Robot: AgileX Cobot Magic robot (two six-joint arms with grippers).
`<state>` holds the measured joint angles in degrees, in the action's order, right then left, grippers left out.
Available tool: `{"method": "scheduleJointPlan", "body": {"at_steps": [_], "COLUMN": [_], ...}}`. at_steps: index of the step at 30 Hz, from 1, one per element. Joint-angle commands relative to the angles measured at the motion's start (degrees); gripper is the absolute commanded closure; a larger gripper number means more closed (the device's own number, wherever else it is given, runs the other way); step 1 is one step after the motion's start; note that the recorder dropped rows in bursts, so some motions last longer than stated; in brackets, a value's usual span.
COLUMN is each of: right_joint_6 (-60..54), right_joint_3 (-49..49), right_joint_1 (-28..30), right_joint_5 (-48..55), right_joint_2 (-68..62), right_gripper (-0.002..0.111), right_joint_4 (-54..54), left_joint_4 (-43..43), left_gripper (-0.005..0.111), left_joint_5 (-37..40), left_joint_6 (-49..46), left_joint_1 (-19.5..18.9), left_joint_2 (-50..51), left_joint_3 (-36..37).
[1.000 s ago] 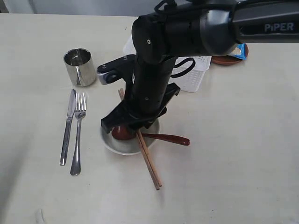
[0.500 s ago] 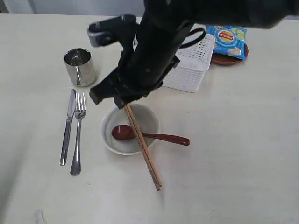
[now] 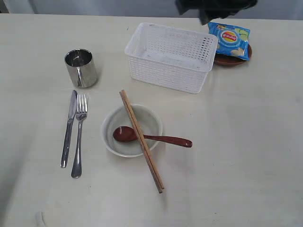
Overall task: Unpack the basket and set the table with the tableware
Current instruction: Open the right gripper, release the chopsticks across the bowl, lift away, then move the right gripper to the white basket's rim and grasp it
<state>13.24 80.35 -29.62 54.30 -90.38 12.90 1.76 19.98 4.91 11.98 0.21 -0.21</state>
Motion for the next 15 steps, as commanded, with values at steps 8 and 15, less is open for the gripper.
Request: {"method": "scheduleJointPlan", "body": {"at_steps": [8,15], "right_joint_6": [2.0,2.0], "right_joint_3": [0.3,1.3], "right_joint_1": [14.0,14.0], "right_joint_5": [-7.8,-16.0], "right_joint_2": [-16.2,-23.4], "right_gripper": [0.069,0.069], "right_joint_4": [-9.8,-15.4], "left_joint_4": [0.0,0.0], "left_gripper": [0.107,0.107], "left_joint_5": [-0.1,-0.1], "left_joint_6": [-0.2,-0.2], "left_joint_1": [0.3,0.3], "left_joint_2": [-0.2,-0.2], "left_joint_3": [0.2,0.2]}}
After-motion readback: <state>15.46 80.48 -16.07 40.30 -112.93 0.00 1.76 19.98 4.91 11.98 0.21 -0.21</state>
